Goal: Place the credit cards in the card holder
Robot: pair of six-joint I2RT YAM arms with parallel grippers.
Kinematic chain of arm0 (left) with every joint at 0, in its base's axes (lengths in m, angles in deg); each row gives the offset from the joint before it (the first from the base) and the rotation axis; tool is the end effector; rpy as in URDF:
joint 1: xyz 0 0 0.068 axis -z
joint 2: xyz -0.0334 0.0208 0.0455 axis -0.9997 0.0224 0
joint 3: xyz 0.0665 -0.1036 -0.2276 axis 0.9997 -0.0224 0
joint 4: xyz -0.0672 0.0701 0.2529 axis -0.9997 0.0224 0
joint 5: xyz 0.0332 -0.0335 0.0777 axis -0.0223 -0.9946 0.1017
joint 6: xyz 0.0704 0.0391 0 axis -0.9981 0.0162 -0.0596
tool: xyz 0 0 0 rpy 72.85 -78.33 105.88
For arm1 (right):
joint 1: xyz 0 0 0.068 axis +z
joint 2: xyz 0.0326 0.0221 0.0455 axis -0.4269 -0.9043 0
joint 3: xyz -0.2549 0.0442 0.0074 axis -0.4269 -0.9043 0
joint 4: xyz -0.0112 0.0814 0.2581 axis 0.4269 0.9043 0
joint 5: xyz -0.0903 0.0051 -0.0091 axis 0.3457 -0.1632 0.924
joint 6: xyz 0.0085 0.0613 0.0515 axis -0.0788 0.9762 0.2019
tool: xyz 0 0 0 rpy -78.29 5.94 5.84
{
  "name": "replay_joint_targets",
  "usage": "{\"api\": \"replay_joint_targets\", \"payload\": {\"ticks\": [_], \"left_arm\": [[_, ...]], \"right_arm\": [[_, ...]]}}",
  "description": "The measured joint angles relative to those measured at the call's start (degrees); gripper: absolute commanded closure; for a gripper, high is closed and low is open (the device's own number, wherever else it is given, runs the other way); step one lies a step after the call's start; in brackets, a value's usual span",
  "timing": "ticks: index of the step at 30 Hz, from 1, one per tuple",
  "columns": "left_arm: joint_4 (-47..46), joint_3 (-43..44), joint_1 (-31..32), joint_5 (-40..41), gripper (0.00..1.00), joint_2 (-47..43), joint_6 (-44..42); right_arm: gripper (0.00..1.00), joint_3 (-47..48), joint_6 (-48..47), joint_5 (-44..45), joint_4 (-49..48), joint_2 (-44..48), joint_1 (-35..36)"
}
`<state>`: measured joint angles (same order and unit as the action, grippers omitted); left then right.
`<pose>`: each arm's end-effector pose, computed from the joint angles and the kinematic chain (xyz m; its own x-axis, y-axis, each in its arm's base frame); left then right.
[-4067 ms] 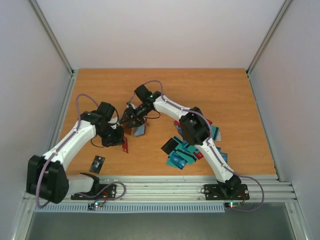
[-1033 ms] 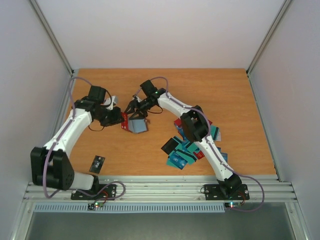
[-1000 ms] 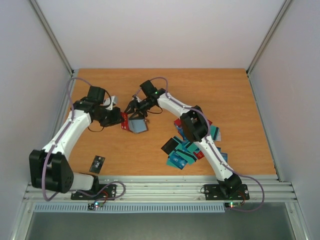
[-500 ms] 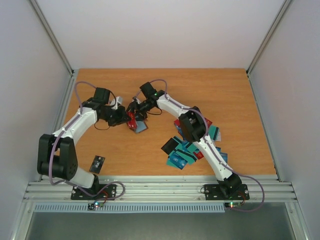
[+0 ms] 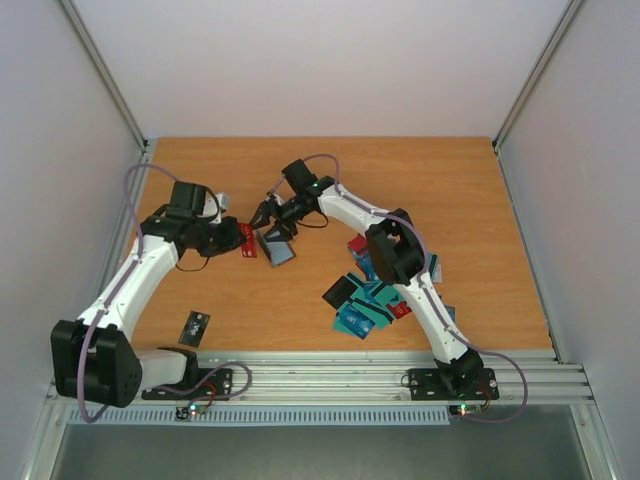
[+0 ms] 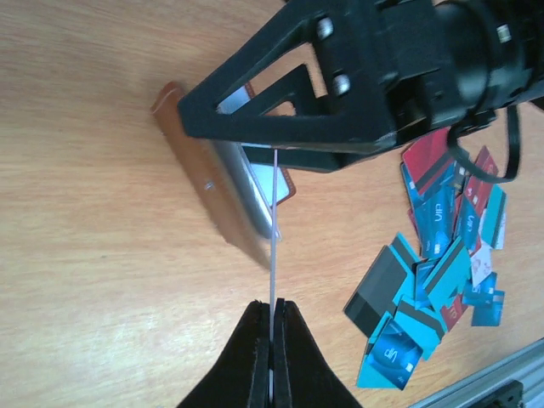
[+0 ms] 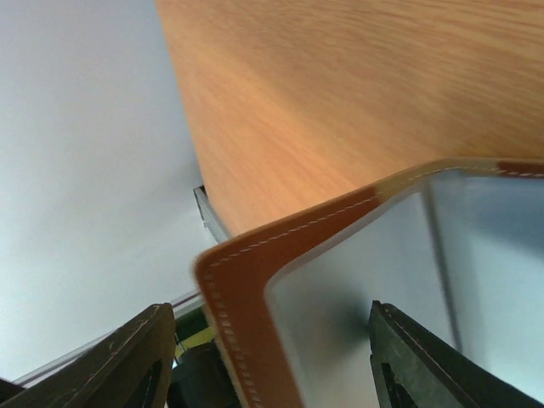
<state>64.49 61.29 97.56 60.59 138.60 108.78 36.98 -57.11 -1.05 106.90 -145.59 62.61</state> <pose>0.2729 -0.0735 0.2251 -0.9129 -0.2294 -0.3375 -0.0032 0.8311 -0.5562 0.3987 0.3792 0.1155 -0.8607 -0.4405 -0.2552 -0.4077 0.2962 0.8638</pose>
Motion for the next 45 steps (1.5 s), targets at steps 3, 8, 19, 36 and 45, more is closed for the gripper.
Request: {"api": "replay_joint_targets", "payload": {"ticks": [3,8,19,36,45], "left_arm": [[1.9,-0.26,0.0,1.75,1.0,-1.79,-0.55],[3.78,-0.81,-0.04,3.39,1.0,-3.82,-0.57],[3.5,-2.12,-0.2,2.12,1.0,-3.17,0.02],[1.16,-9.33,-0.83,-0.35,1.0,-6.23,4.0],[2.45,-10.71,-0.9,2.08,1.0,-8.33,4.24]], "right_arm": [[0.36,-0.04,0.37,-0.02,-0.31,1.27,0.26],[0.37,-0.04,1.53,-0.28,-1.95,1.81,1.75],[0.36,-0.07,5.88,-0.46,-6.91,-0.59,3.91],[0.44,-5.75,3.48,4.55,-1.75,3.45,5.42],[0.65,-13.11,-2.71,10.12,4.66,14.64,5.42]]}}
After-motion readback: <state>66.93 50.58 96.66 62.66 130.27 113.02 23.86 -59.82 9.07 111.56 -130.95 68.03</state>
